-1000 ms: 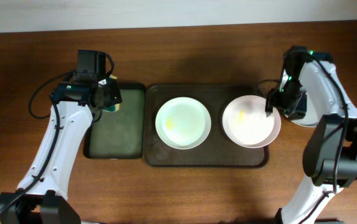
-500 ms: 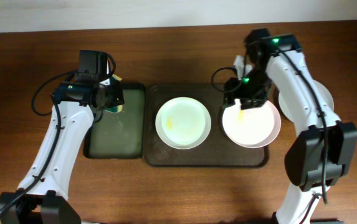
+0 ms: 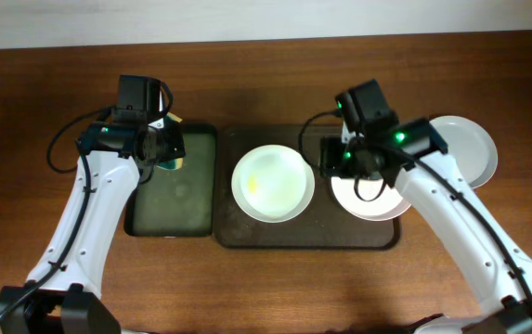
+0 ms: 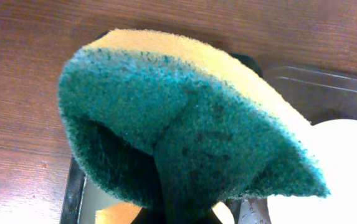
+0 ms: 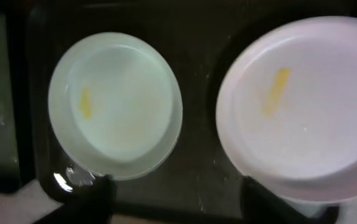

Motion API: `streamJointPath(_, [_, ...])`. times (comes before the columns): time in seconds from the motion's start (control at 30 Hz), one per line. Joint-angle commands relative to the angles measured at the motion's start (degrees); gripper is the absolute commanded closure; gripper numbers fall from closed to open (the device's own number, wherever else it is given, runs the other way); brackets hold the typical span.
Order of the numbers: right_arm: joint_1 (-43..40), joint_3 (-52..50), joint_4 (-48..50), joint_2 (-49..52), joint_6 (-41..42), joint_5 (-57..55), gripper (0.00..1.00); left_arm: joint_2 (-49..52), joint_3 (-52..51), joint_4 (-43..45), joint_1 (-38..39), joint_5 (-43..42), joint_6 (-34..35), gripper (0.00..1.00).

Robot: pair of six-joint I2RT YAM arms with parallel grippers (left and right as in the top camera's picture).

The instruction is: Clean dirty plates on tray and stack at the side

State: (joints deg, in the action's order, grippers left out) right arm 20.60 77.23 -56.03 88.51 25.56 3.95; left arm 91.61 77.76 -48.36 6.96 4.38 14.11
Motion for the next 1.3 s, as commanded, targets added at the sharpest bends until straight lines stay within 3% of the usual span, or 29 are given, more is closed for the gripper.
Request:
streamJointPath(0.0, [-2.56, -5.25, 5.95, 0.55, 1.68, 8.44, 0.02, 0.39, 0.0, 0.39, 0.17, -0.57, -0.92, 1.0])
streamJointPath(0.13, [-5.03, -5.22, 9.03, 0.72, 0.63, 13.22, 0.01, 0.42, 0.0, 0.35, 0.17, -0.57, -0.94, 1.0])
streamJointPath(0.2, [-6.08, -5.33, 8.72, 0.76, 0.17, 13.03, 0.27, 0.42, 0.0, 0.33, 0.17, -0.57, -0.92, 1.0])
streamJointPath(0.23, [-6.23, -5.64, 8.39, 0.87, 0.22, 11.91, 0.48, 0.42, 0.0, 0.31, 0.17, -0.57, -0.92, 1.0])
streamJointPath(0.27, [-6.12, -6.03, 8.35, 0.94, 0.2, 11.69, 0.56, 0.42, 0.0, 0.31, 0.17, -0.59, -0.92, 1.0])
streamJointPath(0.47, [-1.7, -11.43, 14.01, 3.93, 0.24, 9.88, 0.5, 0.44, 0.0, 0.44, 0.17, -0.57, -0.92, 1.0])
streamJointPath(0.83, [1.86, -14.03, 23.85, 14.1, 3.89, -1.2, 0.55, 0.44, 0.0, 0.52, 0.17, -0.59, -0.92, 1.0])
streamJointPath(1.27, [1.9, -14.01, 28.41, 17.62, 3.87, -0.68, 0.96, 0.52, 0.0, 0.87, 2.01, -0.13, -0.94, 1.0])
